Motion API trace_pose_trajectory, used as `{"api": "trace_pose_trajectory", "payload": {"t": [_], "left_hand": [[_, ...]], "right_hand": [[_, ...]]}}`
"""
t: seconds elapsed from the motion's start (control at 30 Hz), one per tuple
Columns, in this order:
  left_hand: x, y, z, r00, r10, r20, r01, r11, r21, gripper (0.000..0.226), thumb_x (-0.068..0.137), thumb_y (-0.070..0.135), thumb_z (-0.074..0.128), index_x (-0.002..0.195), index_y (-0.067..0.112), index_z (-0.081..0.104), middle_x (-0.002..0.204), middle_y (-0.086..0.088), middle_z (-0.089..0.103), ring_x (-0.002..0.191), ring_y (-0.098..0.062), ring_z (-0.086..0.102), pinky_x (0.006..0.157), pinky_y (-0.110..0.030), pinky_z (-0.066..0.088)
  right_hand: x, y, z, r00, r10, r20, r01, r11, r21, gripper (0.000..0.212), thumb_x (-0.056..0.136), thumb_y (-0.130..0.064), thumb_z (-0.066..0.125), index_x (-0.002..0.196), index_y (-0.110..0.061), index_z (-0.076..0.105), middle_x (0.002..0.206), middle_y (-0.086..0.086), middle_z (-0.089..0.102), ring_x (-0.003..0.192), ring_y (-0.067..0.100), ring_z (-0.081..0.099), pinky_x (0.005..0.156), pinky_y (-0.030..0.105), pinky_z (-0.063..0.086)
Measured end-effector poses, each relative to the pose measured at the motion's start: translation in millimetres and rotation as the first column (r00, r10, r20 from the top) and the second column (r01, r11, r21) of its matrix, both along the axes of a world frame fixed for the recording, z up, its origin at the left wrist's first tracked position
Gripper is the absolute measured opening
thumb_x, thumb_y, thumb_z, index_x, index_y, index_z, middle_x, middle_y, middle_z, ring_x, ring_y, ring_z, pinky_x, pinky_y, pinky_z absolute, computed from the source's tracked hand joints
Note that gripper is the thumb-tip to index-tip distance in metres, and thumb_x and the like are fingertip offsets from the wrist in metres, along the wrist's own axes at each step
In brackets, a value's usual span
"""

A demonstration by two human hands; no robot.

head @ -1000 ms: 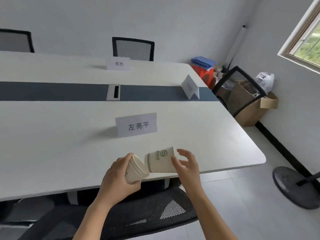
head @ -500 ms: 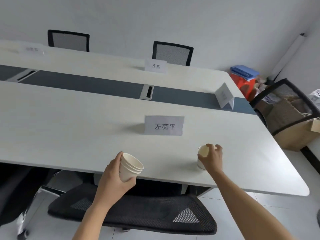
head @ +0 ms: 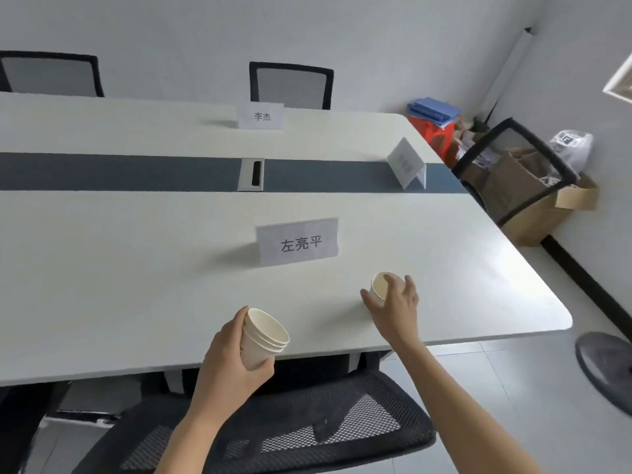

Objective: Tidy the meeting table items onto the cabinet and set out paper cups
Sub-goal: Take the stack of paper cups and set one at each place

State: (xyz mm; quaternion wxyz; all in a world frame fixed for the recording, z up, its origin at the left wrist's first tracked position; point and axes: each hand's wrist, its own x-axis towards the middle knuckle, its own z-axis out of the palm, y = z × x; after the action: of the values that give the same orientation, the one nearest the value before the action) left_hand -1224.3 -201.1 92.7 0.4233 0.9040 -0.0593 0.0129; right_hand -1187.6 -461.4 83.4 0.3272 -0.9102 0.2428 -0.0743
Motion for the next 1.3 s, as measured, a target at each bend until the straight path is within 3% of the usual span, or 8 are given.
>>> {"api": "trace_pose_trajectory", "payload": {"t": [0.13,0.23,0.33,0.53,0.7,0.83,1.1,1.3], "left_hand": [[9,-25,-4,0.975,-0.208,0.079,0.205,0.978,0.044,0.083,0.066,0.021,0.077,0.136,0.017,0.034,0.127,0.000,0.050,0.108,-0.014,0.044,0.091,-0.025,0.036],[9,-57,-2,0.906,-0.399,0.140,0.395,0.917,0.052,0.080,0.063,0.039,0.068,0.132,0.026,0.031,0.126,0.002,0.052,0.107,-0.013,0.045,0.089,-0.027,0.038],[2,-96,-1,0.805,-0.562,0.189,0.557,0.826,0.084,0.077,0.061,0.046,0.051,0.130,0.022,0.027,0.119,-0.005,0.059,0.098,-0.012,0.044,0.083,-0.033,0.045],[-35,-168,2,0.596,-0.774,0.213,0.766,0.628,0.138,0.075,0.063,0.042,0.053,0.130,0.016,0.032,0.120,-0.007,0.060,0.103,-0.015,0.048,0.087,-0.037,0.048],[-74,-244,3,0.418,-0.878,0.232,0.879,0.456,0.139,0.070,0.064,0.038,0.056,0.127,0.015,0.036,0.118,0.000,0.058,0.102,-0.011,0.047,0.086,-0.033,0.048],[-121,-301,-5,0.281,-0.943,0.175,0.946,0.304,0.116,0.070,0.063,0.038,0.058,0.127,0.023,0.035,0.112,0.002,0.060,0.096,-0.007,0.047,0.079,-0.031,0.050],[-179,-372,-35,0.054,-0.998,0.022,0.993,0.056,0.108,0.064,0.060,0.042,0.054,0.119,0.040,0.028,0.114,0.011,0.056,0.098,-0.007,0.051,0.082,-0.022,0.045],[-193,-427,-48,-0.045,-0.999,-0.020,0.990,-0.047,0.132,0.068,0.057,0.042,0.055,0.121,0.032,0.034,0.111,0.008,0.057,0.096,-0.011,0.052,0.081,-0.023,0.045]], "right_hand": [[-40,29,29,0.974,0.218,0.063,-0.226,0.928,0.295,0.049,0.086,-0.035,0.056,0.131,-0.020,0.041,0.144,0.002,0.029,0.133,0.017,0.031,0.111,0.036,0.029],[-71,38,42,0.962,0.261,0.076,-0.268,0.867,0.419,0.048,0.086,-0.034,0.057,0.130,-0.027,0.041,0.135,-0.008,0.038,0.124,0.006,0.038,0.106,0.029,0.035],[-103,31,47,0.991,0.091,0.093,-0.127,0.835,0.535,0.039,0.083,-0.029,0.063,0.117,-0.038,0.045,0.123,-0.013,0.047,0.115,0.005,0.048,0.099,0.029,0.044],[-173,-21,45,0.975,-0.200,0.101,0.109,0.819,0.563,0.038,0.069,-0.035,0.068,0.105,-0.037,0.056,0.114,-0.013,0.060,0.108,0.004,0.056,0.091,0.036,0.052],[-233,-75,45,0.897,-0.413,0.158,0.261,0.782,0.566,0.044,0.058,-0.047,0.064,0.100,-0.038,0.057,0.108,-0.016,0.063,0.105,0.003,0.057,0.084,0.030,0.054],[-290,-112,32,0.802,-0.578,0.152,0.400,0.708,0.582,0.040,0.059,-0.038,0.067,0.097,-0.042,0.054,0.104,-0.014,0.063,0.100,-0.001,0.058,0.077,0.020,0.052],[-360,-148,-2,0.648,-0.757,0.082,0.550,0.540,0.637,0.040,0.055,-0.042,0.063,0.093,-0.045,0.050,0.099,-0.015,0.061,0.096,-0.001,0.057,0.068,0.007,0.047],[-377,-188,-13,0.577,-0.815,0.049,0.597,0.462,0.656,0.031,0.061,-0.035,0.059,0.089,-0.045,0.050,0.094,-0.016,0.060,0.093,-0.002,0.057,0.067,0.006,0.046]]}}
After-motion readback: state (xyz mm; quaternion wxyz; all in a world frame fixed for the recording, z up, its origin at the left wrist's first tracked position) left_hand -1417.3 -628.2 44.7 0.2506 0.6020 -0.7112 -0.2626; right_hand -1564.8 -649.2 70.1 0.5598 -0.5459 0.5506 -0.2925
